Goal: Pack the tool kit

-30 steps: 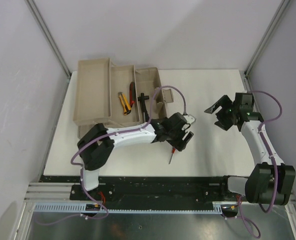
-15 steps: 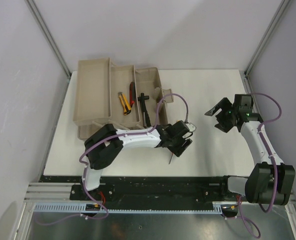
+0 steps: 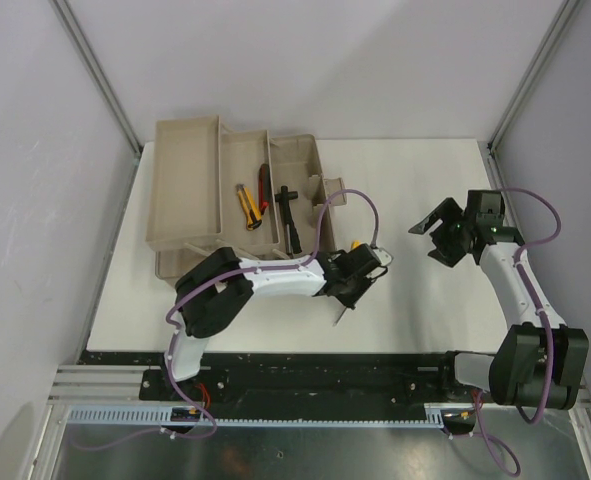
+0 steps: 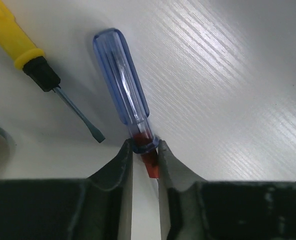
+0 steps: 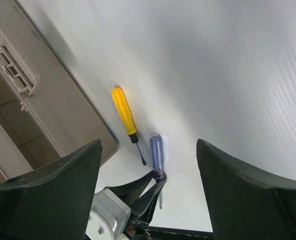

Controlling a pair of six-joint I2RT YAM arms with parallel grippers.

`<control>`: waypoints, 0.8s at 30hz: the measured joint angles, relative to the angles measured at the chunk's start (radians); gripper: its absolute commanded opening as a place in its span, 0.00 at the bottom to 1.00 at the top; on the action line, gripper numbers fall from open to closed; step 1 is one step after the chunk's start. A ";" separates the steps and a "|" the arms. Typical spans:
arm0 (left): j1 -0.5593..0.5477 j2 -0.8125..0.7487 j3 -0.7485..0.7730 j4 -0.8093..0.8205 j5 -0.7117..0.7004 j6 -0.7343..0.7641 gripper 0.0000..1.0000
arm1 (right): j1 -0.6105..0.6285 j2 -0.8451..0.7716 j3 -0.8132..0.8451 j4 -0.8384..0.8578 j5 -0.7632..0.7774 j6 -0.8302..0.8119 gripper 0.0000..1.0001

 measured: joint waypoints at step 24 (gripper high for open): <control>0.234 -0.473 0.026 -0.055 -0.045 0.105 0.00 | 0.110 0.055 -0.013 0.087 0.007 0.000 0.81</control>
